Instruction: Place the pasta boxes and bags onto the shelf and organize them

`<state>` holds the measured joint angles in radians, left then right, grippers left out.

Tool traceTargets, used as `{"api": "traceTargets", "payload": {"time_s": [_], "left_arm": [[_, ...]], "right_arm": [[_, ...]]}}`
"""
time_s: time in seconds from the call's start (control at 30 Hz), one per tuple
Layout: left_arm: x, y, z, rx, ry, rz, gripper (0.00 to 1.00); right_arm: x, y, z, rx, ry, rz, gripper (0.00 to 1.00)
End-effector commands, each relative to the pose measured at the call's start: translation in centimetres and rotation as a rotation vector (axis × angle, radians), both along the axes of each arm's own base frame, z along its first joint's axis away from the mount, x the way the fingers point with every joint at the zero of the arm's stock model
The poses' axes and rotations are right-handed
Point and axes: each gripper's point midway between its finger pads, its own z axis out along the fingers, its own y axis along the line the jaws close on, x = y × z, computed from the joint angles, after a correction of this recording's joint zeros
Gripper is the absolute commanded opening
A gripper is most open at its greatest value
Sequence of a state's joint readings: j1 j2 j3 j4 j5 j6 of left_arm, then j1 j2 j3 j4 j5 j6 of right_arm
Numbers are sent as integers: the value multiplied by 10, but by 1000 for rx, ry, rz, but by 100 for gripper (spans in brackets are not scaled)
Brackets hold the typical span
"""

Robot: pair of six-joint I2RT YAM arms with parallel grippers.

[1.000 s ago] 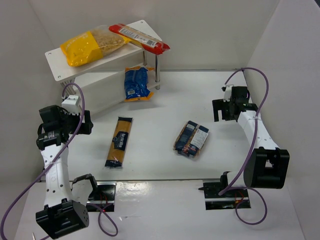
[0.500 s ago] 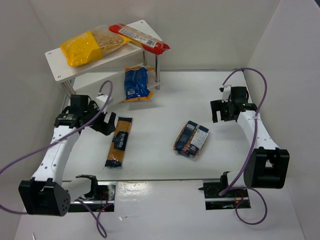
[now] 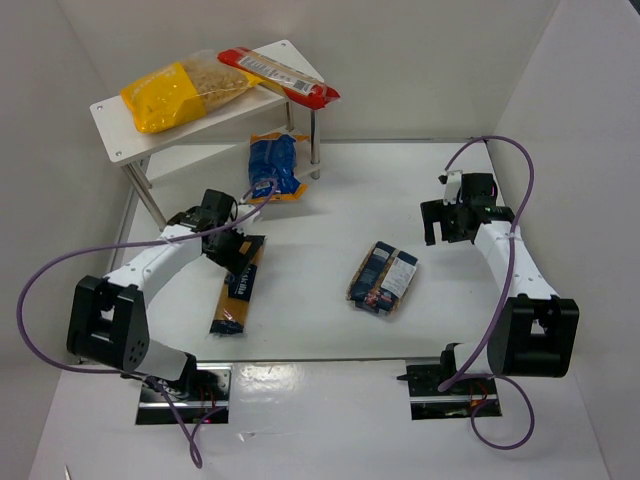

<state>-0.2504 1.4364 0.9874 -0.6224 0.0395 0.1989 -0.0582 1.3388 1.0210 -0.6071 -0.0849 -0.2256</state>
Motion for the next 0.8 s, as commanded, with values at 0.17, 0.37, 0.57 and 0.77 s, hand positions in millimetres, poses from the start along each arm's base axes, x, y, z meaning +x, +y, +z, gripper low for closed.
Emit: {"api": "traceTargets", "payload": {"time_s": [0.17, 0.37, 0.57, 0.77], "left_arm": [[15, -16, -16, 33, -6, 33, 100], [14, -28, -33, 39, 50, 5, 100], [17, -20, -48, 93, 76, 45, 100], [23, -19, -55, 109, 84, 71, 100]], "right_arm": [[4, 1, 14, -13, -46, 4, 99], [4, -1, 14, -20, -45, -1, 99], [6, -1, 15, -21, -54, -1, 99], [6, -1, 15, -21, -54, -1, 99]]}}
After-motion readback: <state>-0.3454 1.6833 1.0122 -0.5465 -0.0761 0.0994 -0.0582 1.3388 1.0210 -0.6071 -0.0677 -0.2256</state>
